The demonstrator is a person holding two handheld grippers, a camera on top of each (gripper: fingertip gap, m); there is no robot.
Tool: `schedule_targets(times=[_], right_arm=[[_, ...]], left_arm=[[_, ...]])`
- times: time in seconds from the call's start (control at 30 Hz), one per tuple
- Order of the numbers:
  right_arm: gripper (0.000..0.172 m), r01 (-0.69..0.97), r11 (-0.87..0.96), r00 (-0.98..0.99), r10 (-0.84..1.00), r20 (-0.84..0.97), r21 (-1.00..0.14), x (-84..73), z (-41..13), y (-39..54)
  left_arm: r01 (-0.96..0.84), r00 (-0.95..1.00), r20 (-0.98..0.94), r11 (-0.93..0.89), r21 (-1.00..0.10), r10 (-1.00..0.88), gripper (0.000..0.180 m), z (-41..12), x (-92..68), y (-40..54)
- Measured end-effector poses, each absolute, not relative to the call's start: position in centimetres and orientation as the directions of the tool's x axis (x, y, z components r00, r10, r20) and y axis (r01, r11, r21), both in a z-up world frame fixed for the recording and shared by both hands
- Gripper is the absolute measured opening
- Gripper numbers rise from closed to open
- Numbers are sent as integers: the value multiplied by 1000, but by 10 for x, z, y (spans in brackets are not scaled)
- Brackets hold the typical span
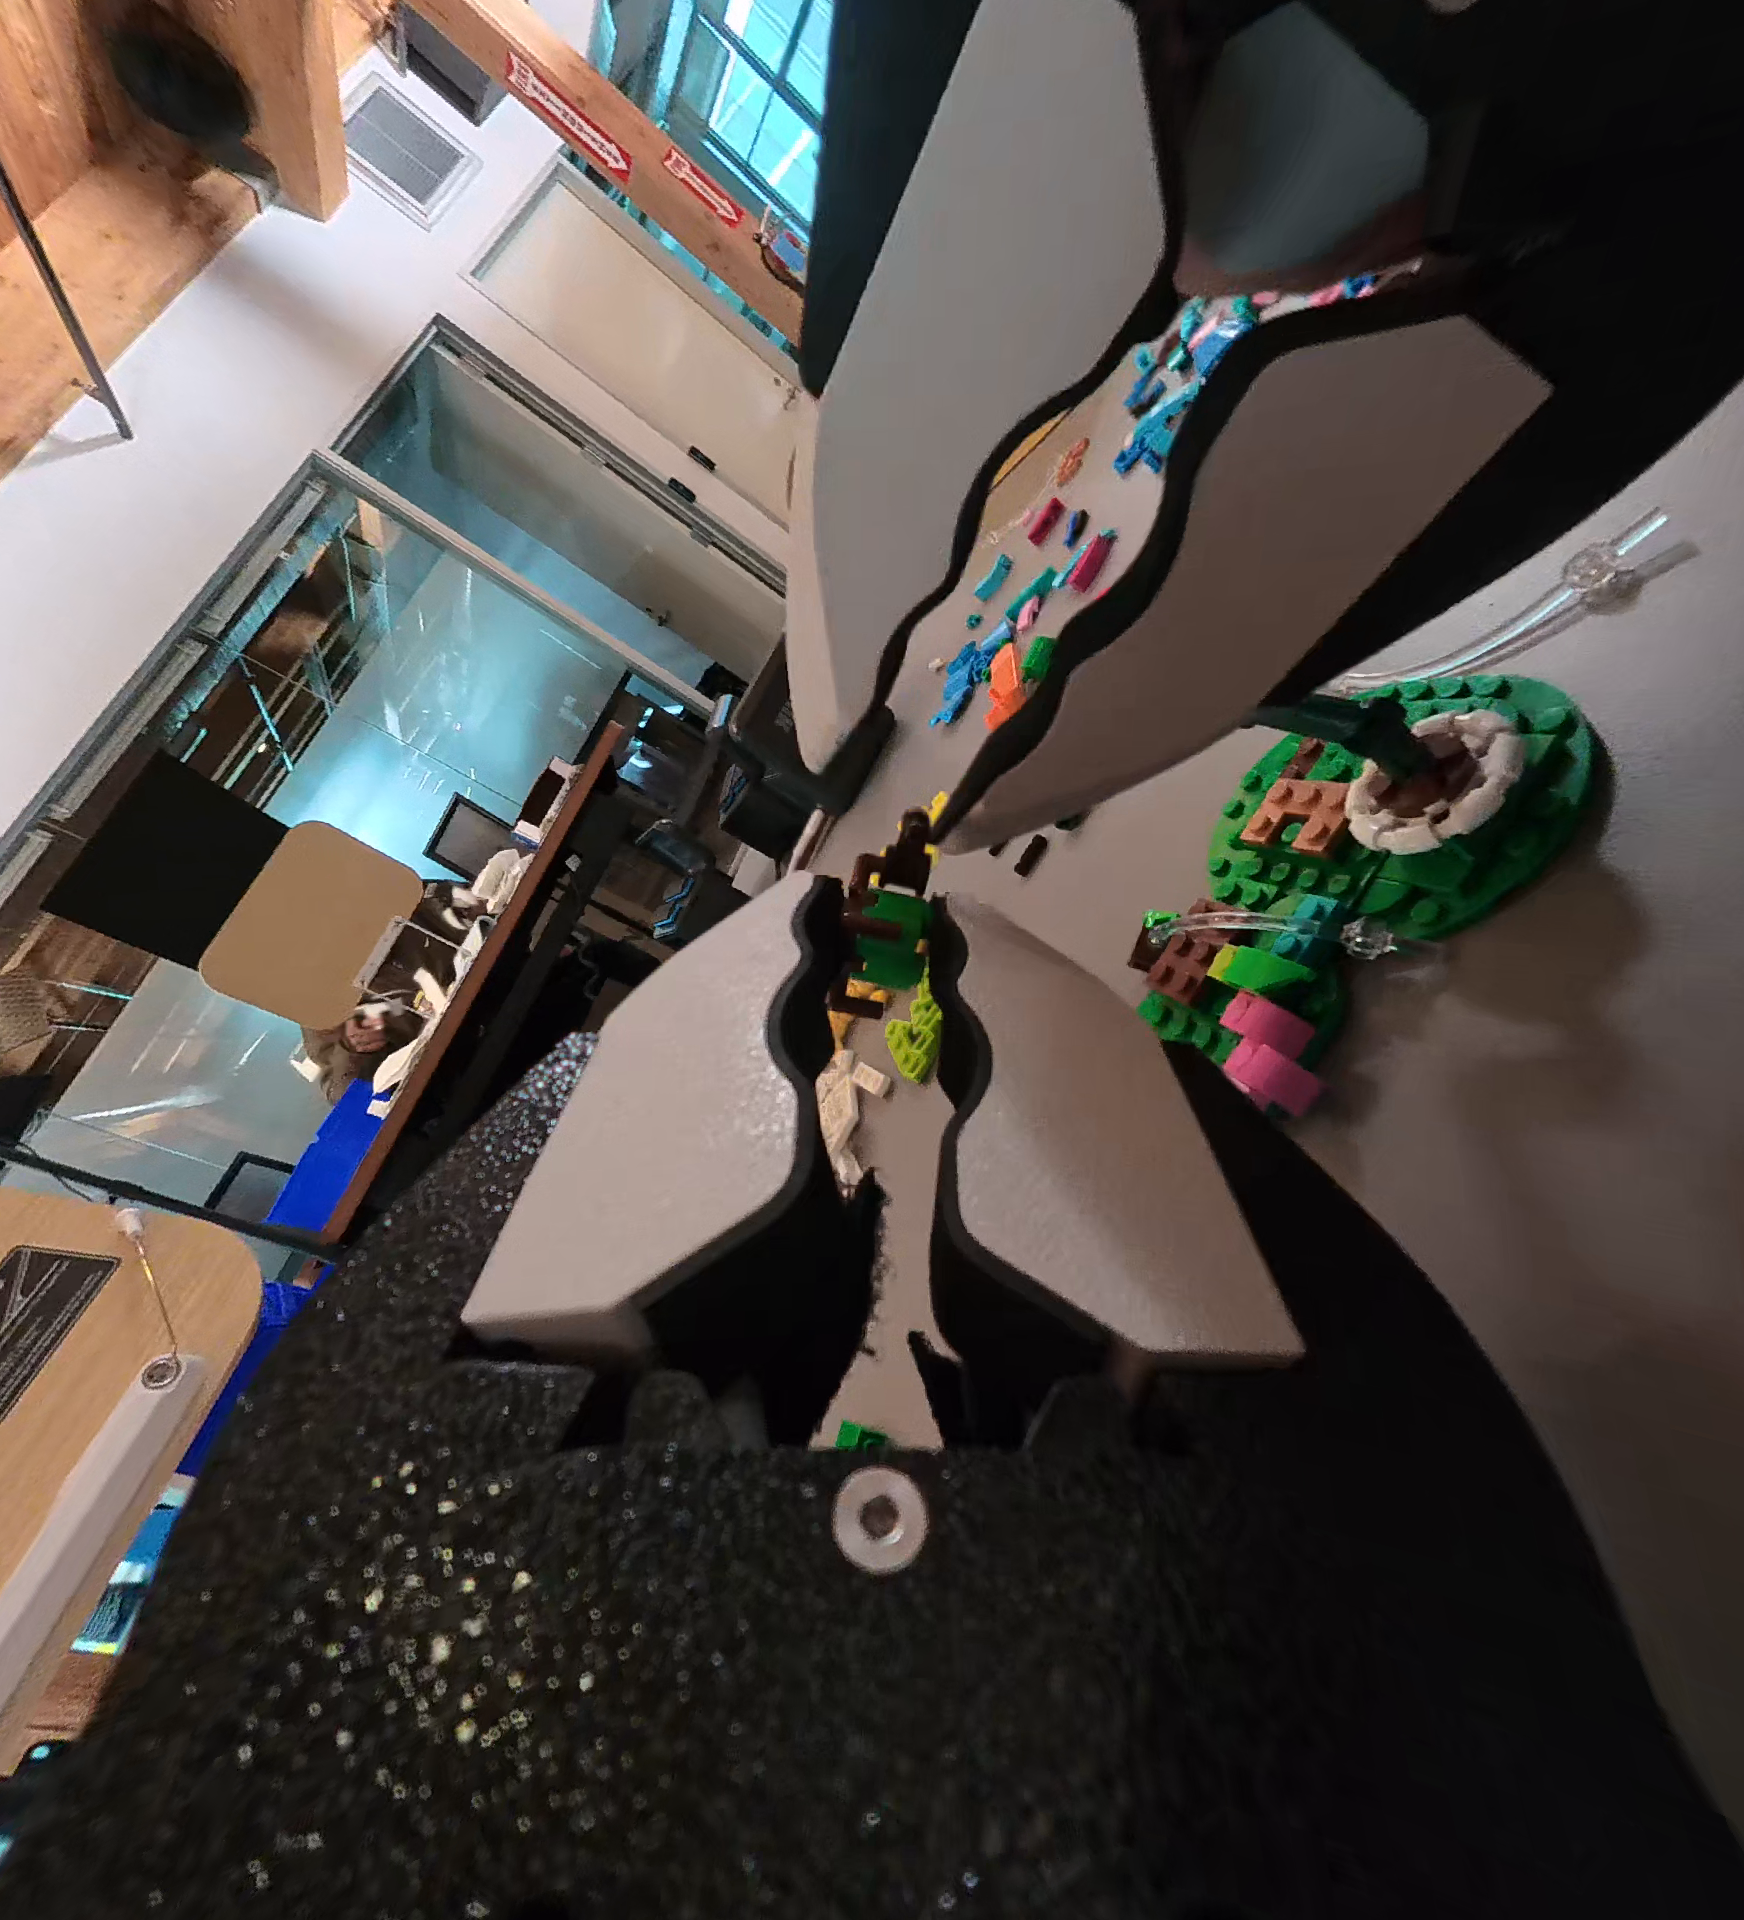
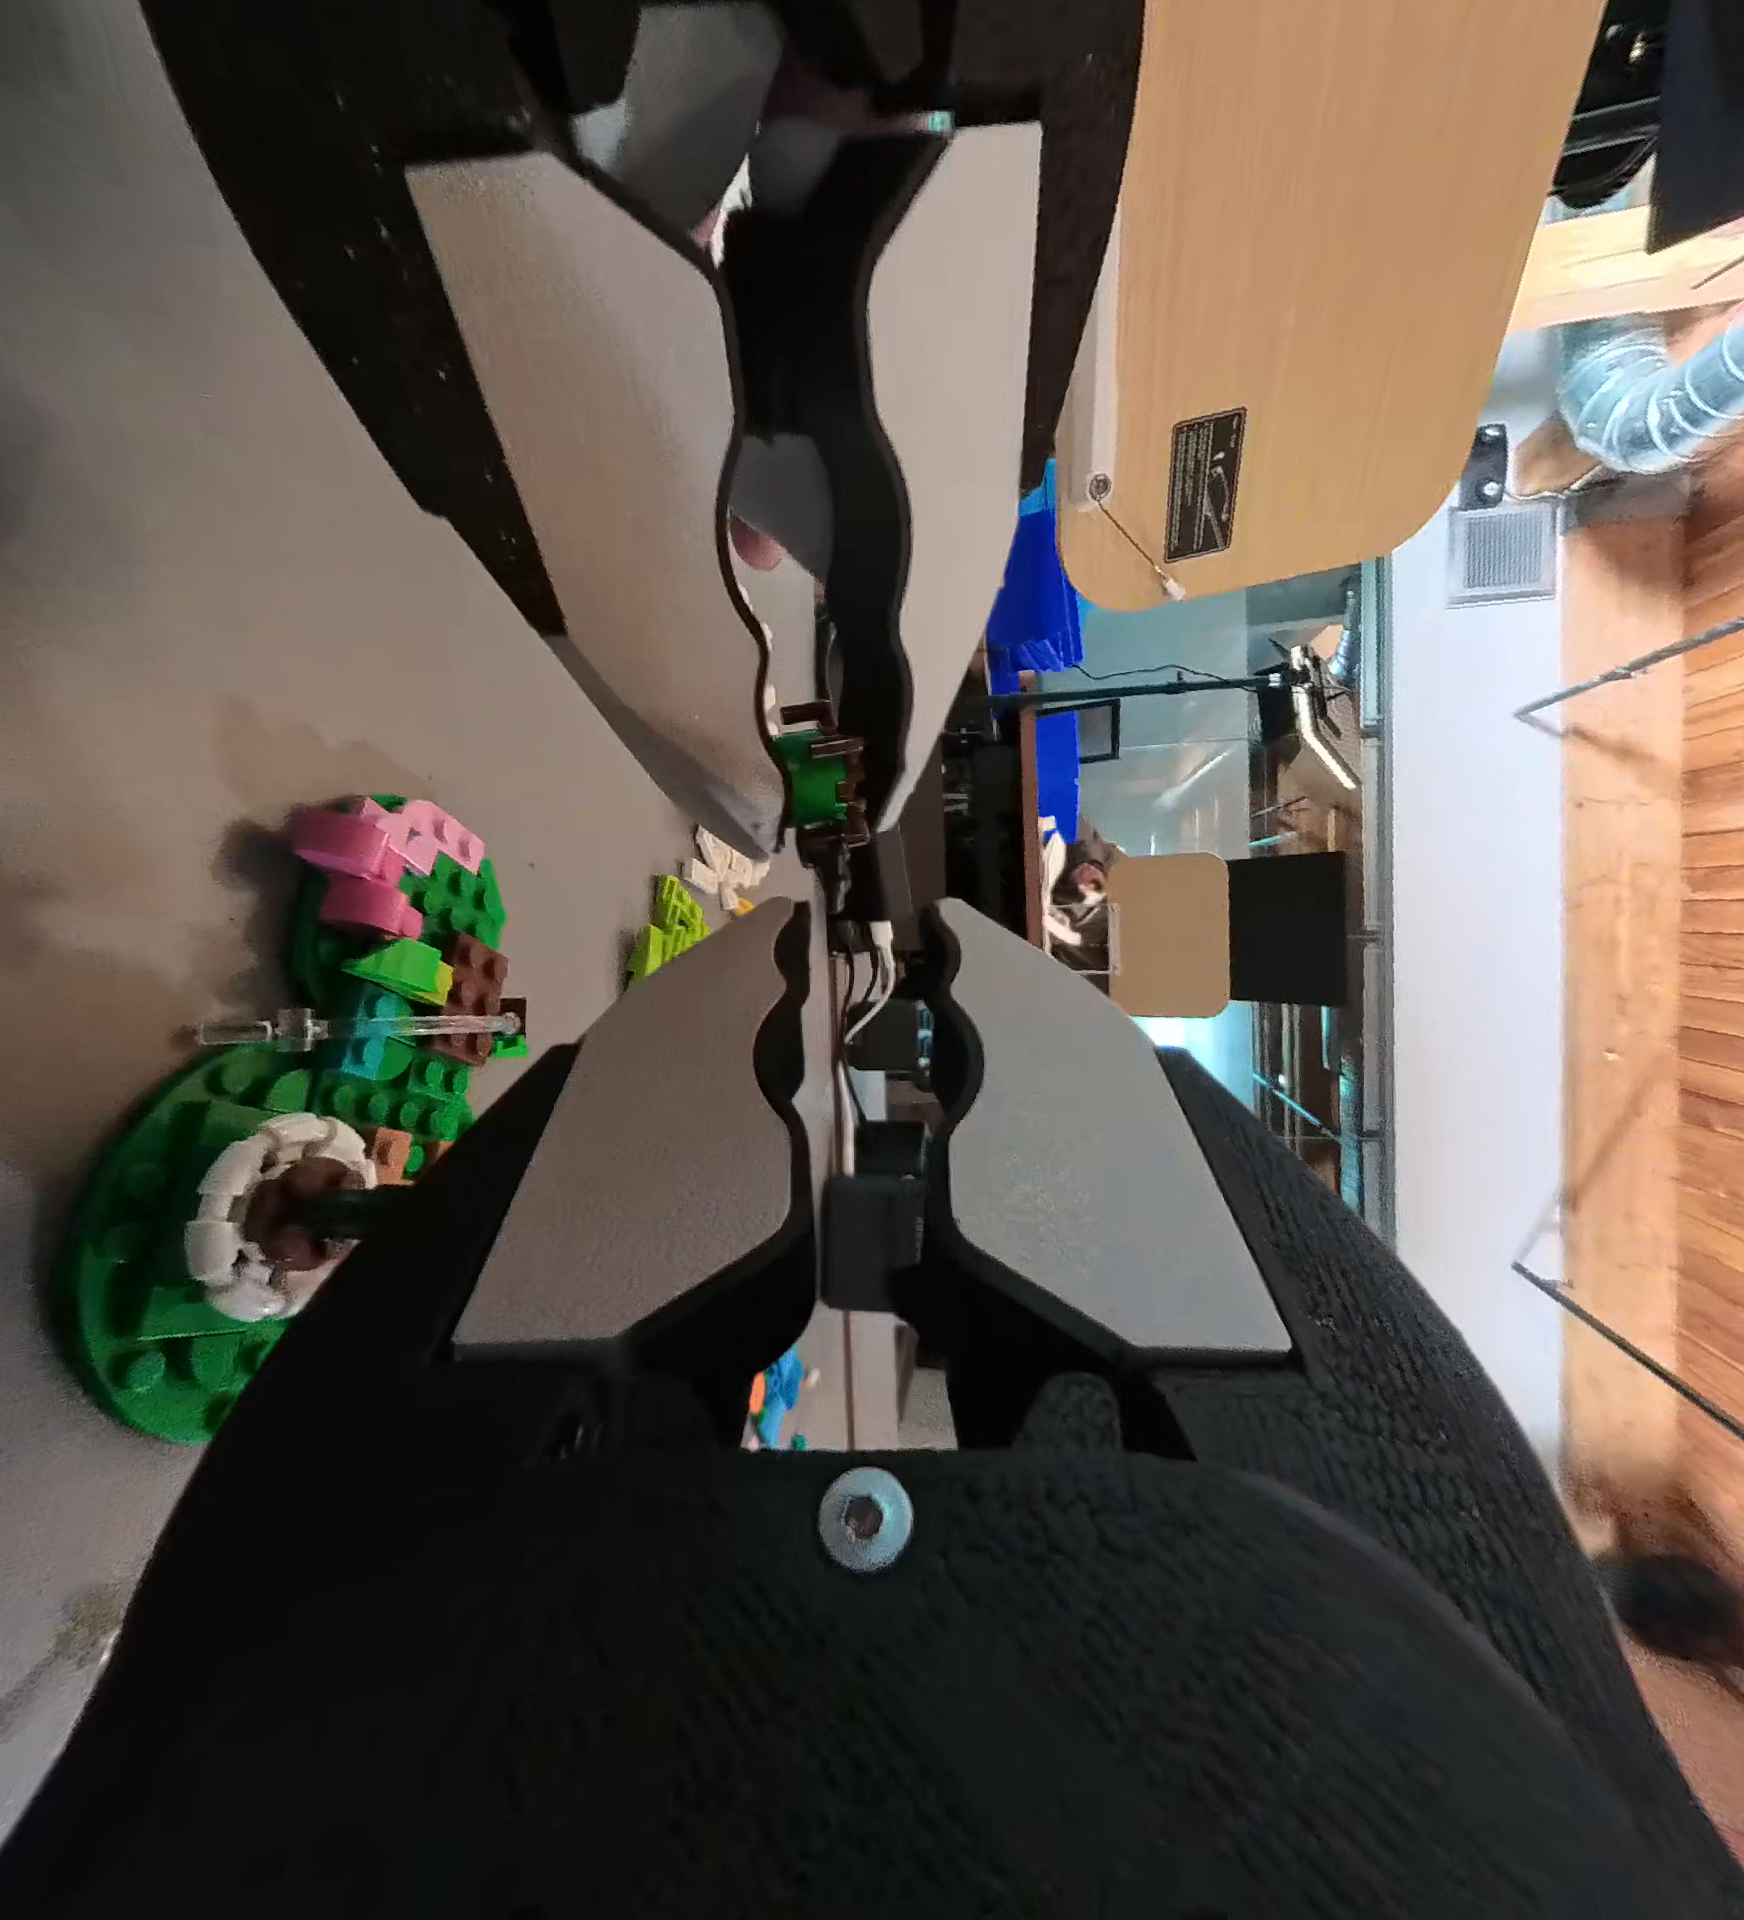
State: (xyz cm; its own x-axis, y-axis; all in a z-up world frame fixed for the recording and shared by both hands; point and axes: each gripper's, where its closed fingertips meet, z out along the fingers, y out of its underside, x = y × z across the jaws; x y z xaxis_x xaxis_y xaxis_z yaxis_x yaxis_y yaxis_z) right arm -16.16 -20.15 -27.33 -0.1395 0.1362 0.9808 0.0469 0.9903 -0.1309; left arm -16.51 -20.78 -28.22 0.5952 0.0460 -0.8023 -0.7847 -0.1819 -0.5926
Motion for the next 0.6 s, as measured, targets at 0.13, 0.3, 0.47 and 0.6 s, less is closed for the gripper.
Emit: schedule_targets(times=[0.13,0.3,0.47,0.6], right_arm=[[15,25,992,-166,128,978,-126,-160,-276,-206],[4,10,995,-192,97,977,-97,-159,-281,-208],[3,7,983,-236,182,954,-186,-156,-281,-207],[3,15,985,-254,172,952,-174,-156,-285,-206]], left_arm=[[-764,624,-780,-177,-620,42,17,-286,-161,-206],[-751,647,-761,-144,-645,36,17,-286,-159,-207],[-746,652,-758,-154,-648,29,22,-289,-158,-205],[-822,535,-845,-222,-525,18,45,-302,-158,-201]])
